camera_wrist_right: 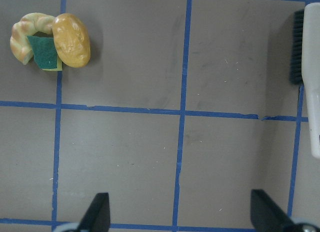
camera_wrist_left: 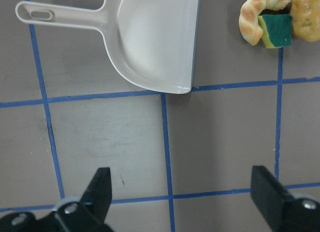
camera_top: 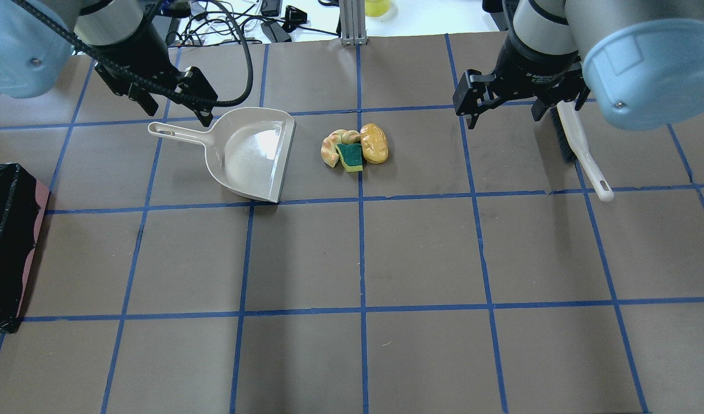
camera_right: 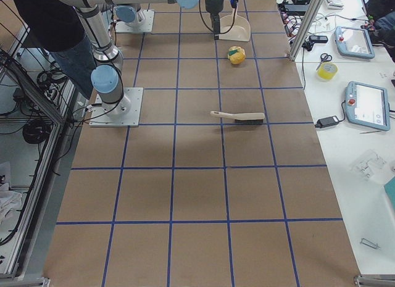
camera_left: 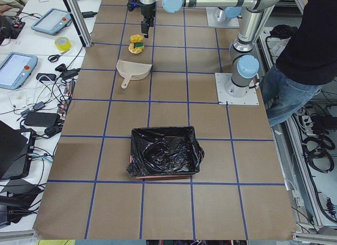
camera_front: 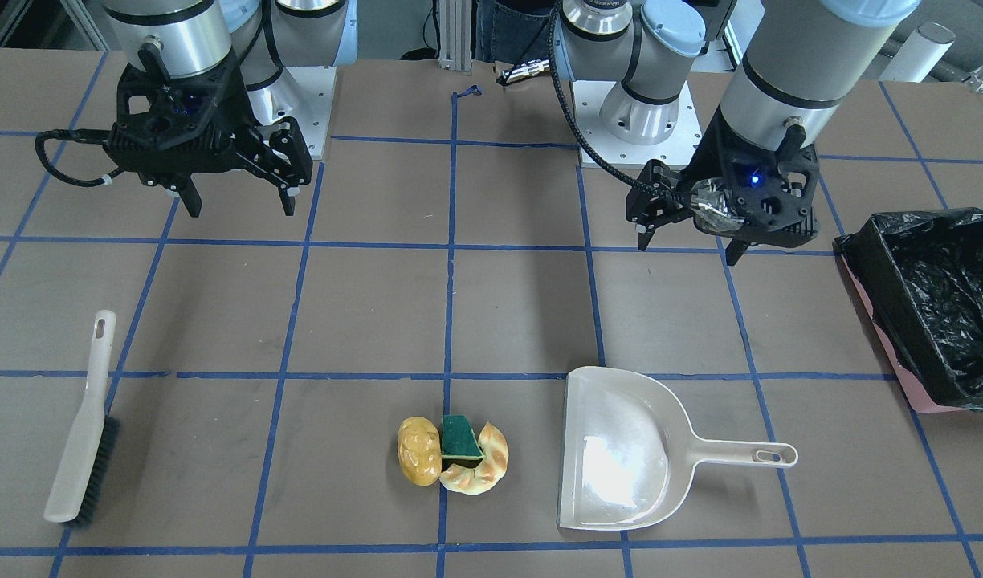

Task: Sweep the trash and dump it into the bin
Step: 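Grasp the white dustpan handle with the left gripper while the right grasps the brush, then lift the white scrub brush with the right gripper and carry it toward the bread pile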

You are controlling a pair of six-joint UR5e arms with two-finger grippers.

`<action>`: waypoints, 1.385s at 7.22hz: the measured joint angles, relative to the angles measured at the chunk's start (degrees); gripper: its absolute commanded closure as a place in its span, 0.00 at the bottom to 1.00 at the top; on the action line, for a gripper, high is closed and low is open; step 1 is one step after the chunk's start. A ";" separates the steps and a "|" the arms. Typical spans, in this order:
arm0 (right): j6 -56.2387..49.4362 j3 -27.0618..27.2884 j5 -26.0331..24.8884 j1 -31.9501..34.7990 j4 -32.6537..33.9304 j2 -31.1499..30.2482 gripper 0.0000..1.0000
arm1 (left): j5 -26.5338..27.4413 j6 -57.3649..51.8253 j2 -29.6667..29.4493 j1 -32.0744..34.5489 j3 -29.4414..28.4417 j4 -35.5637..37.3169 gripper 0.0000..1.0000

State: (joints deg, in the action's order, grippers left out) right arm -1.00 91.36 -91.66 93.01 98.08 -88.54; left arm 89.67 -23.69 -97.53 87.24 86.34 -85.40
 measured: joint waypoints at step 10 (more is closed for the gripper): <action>-22.38 7.62 -0.91 -23.41 15.33 20.25 0.05 | 3.82 -71.11 -23.15 -7.64 -7.12 16.89 0.04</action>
State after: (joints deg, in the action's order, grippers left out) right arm -23.38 98.98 -92.57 69.60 113.40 -68.29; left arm 93.49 -94.80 -120.68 79.60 79.22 -68.51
